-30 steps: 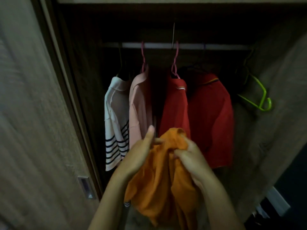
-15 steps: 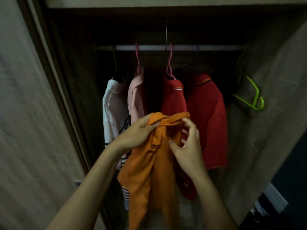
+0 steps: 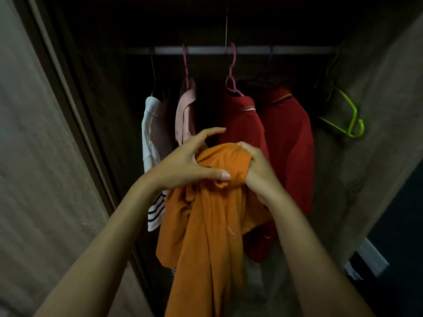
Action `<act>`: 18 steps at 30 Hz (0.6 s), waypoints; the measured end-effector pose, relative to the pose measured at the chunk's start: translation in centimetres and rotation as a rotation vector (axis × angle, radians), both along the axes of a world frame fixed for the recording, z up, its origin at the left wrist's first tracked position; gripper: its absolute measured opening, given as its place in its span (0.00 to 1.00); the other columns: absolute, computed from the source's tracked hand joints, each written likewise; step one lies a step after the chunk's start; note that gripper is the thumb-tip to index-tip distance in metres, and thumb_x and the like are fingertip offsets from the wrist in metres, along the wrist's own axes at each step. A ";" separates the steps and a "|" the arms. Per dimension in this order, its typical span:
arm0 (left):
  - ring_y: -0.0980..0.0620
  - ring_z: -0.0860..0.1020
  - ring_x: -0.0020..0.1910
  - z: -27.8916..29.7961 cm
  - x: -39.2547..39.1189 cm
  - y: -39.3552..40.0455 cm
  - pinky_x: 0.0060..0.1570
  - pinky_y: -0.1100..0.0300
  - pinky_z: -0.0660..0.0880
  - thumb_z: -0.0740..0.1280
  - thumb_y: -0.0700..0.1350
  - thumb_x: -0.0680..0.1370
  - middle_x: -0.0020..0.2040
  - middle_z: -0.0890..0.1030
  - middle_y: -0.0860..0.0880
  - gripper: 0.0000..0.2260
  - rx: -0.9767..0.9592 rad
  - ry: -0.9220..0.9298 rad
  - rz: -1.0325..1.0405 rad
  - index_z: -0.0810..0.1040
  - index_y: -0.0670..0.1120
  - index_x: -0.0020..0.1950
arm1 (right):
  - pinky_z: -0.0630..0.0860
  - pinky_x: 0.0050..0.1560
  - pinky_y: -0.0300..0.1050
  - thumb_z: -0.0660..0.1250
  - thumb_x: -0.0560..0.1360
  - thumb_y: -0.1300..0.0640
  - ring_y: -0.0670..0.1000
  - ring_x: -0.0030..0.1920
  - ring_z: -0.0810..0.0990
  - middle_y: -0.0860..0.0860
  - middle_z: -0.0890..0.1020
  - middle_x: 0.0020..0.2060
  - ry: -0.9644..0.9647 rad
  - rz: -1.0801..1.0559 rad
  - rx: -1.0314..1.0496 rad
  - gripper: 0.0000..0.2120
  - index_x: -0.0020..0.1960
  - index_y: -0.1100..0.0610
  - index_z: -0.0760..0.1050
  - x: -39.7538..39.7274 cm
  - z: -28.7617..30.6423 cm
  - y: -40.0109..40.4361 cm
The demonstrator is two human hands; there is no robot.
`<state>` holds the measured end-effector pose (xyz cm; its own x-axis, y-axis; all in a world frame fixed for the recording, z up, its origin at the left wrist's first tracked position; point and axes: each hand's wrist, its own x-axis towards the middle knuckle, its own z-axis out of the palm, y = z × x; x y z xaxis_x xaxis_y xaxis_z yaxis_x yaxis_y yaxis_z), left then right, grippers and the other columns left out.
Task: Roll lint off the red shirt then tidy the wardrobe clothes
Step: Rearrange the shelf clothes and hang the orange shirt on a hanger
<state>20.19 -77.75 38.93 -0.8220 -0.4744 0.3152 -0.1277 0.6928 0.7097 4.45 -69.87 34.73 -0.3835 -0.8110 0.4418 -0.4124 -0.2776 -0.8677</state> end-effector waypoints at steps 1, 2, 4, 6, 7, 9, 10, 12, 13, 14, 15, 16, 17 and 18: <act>0.60 0.71 0.56 -0.7 -0.3 0.3 0.53 0.66 0.72 0.77 0.60 0.63 0.62 0.68 0.52 0.45 -0.099 -0.049 0.031 0.55 0.67 0.73 | 0.77 0.45 0.56 0.65 0.71 0.58 0.48 0.41 0.80 0.50 0.83 0.38 0.031 -0.011 0.018 0.05 0.44 0.59 0.78 0.2 0.4 -0.3; 0.59 0.70 0.54 -1.4 -0.6 0.7 0.52 0.67 0.70 0.76 0.63 0.61 0.61 0.66 0.52 0.49 -0.213 -0.092 0.057 0.50 0.68 0.74 | 0.79 0.45 0.58 0.64 0.72 0.57 0.50 0.41 0.82 0.51 0.83 0.38 0.052 -0.025 0.036 0.06 0.44 0.58 0.78 0.5 0.9 -0.6; 0.58 0.69 0.49 -2.7 -1.0 1.2 0.46 0.65 0.72 0.74 0.66 0.62 0.56 0.63 0.53 0.51 -0.415 -0.126 0.085 0.43 0.67 0.75 | 0.80 0.45 0.59 0.63 0.74 0.56 0.55 0.43 0.84 0.54 0.85 0.39 0.055 -0.056 0.072 0.07 0.44 0.57 0.79 0.6 1.6 -0.8; 0.55 0.70 0.46 -3.2 -0.9 1.1 0.44 0.58 0.74 0.68 0.64 0.69 0.53 0.64 0.53 0.40 -0.565 -0.061 0.085 0.49 0.65 0.75 | 0.80 0.43 0.52 0.64 0.73 0.60 0.51 0.40 0.84 0.53 0.84 0.39 0.047 -0.076 0.063 0.06 0.46 0.55 0.80 0.1 2.1 -0.2; 0.55 0.70 0.45 -3.0 -0.6 0.8 0.44 0.55 0.73 0.63 0.59 0.74 0.52 0.68 0.52 0.30 -0.593 0.013 0.091 0.57 0.62 0.74 | 0.78 0.40 0.49 0.66 0.72 0.61 0.48 0.37 0.82 0.53 0.84 0.37 0.069 -0.087 0.058 0.06 0.46 0.54 0.80 -0.4 2.3 0.4; 0.57 0.73 0.45 -2.1 0.0 0.2 0.46 0.56 0.72 0.56 0.49 0.78 0.49 0.75 0.49 0.16 -0.552 0.189 0.130 0.73 0.52 0.64 | 0.76 0.40 0.48 0.71 0.70 0.58 0.48 0.36 0.81 0.53 0.83 0.37 0.150 -0.078 0.120 0.05 0.46 0.51 0.81 -1.5 2.3 2.0; 0.58 0.73 0.44 -1.6 0.2 0.1 0.47 0.59 0.71 0.55 0.47 0.79 0.48 0.77 0.48 0.13 -0.535 0.270 0.168 0.76 0.49 0.57 | 0.77 0.45 0.49 0.72 0.71 0.55 0.49 0.40 0.82 0.52 0.84 0.40 0.200 -0.047 0.182 0.05 0.47 0.50 0.81 -2.0 2.1 2.8; 0.63 0.73 0.43 -0.5 0.4 0.2 0.46 0.70 0.70 0.56 0.44 0.81 0.48 0.76 0.49 0.08 -0.491 0.349 0.262 0.75 0.50 0.51 | 0.79 0.52 0.47 0.70 0.74 0.53 0.45 0.44 0.83 0.47 0.85 0.43 0.267 0.038 0.323 0.04 0.48 0.49 0.81 -3.2 1.4 4.5; 0.65 0.73 0.41 0.0 0.4 0.2 0.43 0.73 0.69 0.57 0.44 0.82 0.45 0.75 0.52 0.08 -0.441 0.348 0.302 0.74 0.51 0.48 | 0.79 0.52 0.46 0.69 0.75 0.53 0.42 0.44 0.83 0.44 0.85 0.42 0.277 0.071 0.373 0.03 0.48 0.48 0.81 -3.8 1.2 5.3; 0.65 0.73 0.36 0.3 0.4 0.1 0.38 0.74 0.69 0.57 0.45 0.82 0.40 0.75 0.53 0.09 -0.377 0.337 0.330 0.74 0.53 0.45 | 0.78 0.52 0.45 0.68 0.76 0.54 0.41 0.43 0.83 0.42 0.85 0.41 0.286 0.093 0.399 0.05 0.46 0.45 0.81 -4.4 1.2 6.2; 0.64 0.72 0.30 0.5 0.5 0.1 0.32 0.73 0.68 0.57 0.46 0.82 0.34 0.73 0.55 0.11 -0.302 0.324 0.345 0.73 0.53 0.41 | 0.77 0.50 0.44 0.68 0.76 0.56 0.40 0.41 0.82 0.41 0.84 0.39 0.302 0.099 0.402 0.08 0.44 0.43 0.81 -5.0 1.5 7.0; 0.63 0.71 0.27 0.6 0.5 -0.1 0.29 0.72 0.67 0.56 0.47 0.82 0.30 0.70 0.56 0.12 -0.232 0.319 0.349 0.72 0.54 0.40 | 0.75 0.48 0.45 0.68 0.76 0.58 0.41 0.40 0.81 0.42 0.83 0.36 0.315 0.096 0.390 0.10 0.42 0.43 0.81 -5.8 1.7 7.6; 0.63 0.72 0.27 0.7 0.6 -0.2 0.30 0.72 0.67 0.56 0.47 0.83 0.30 0.70 0.55 0.12 -0.180 0.319 0.343 0.72 0.54 0.40 | 0.76 0.46 0.45 0.68 0.76 0.59 0.42 0.39 0.80 0.44 0.83 0.35 0.304 0.093 0.363 0.10 0.41 0.46 0.82 -6.3 2.2 8.3; 0.63 0.73 0.30 0.8 0.5 -0.4 0.32 0.71 0.68 0.55 0.47 0.83 0.33 0.72 0.55 0.11 -0.140 0.321 0.333 0.72 0.54 0.43 | 0.76 0.45 0.44 0.67 0.76 0.60 0.44 0.39 0.80 0.46 0.83 0.36 0.258 0.104 0.324 0.09 0.43 0.49 0.82 -6.8 2.7 9.0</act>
